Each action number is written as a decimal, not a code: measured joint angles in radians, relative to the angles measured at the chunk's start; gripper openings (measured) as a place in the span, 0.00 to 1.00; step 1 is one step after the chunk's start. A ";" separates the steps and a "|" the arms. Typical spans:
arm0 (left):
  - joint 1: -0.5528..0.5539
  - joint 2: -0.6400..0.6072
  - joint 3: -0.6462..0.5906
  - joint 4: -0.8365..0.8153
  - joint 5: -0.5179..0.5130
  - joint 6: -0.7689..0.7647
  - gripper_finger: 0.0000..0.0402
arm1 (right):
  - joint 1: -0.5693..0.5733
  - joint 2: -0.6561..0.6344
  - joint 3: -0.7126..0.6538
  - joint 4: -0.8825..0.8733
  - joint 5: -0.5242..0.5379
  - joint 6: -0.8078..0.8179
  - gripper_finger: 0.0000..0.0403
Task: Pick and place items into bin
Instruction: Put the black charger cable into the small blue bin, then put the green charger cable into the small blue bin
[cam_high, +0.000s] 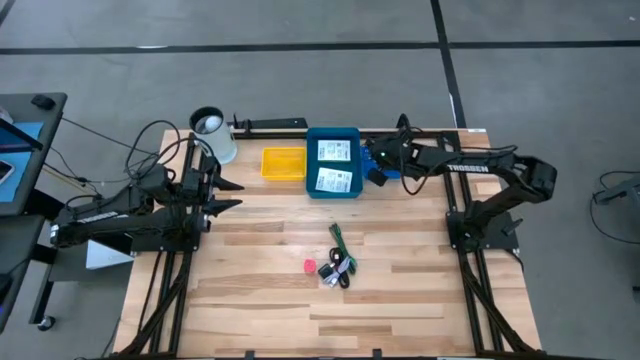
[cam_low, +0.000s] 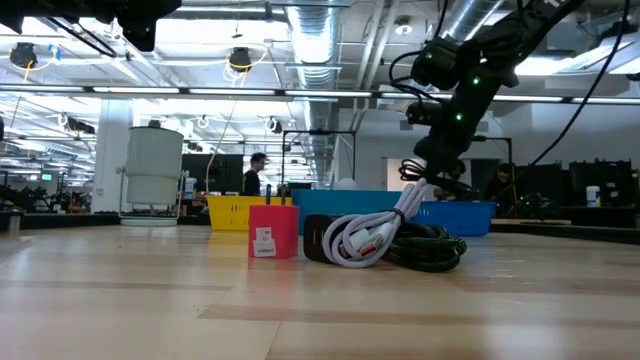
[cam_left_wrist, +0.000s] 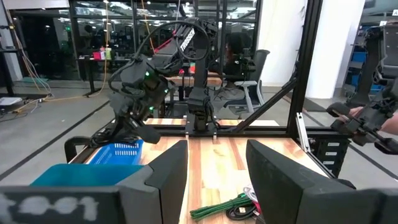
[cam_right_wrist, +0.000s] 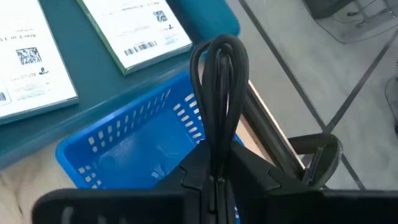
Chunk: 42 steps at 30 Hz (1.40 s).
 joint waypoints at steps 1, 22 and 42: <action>0.000 0.000 0.000 0.000 0.000 0.000 0.38 | 0.000 0.000 0.000 0.001 0.000 0.001 0.13; 0.000 0.000 0.000 -0.002 -0.004 0.005 0.39 | 0.089 -0.056 0.000 -0.072 0.004 0.032 0.42; 0.000 0.000 0.001 -0.011 -0.004 0.005 0.39 | 0.409 -0.131 0.115 -0.116 -0.166 0.435 0.46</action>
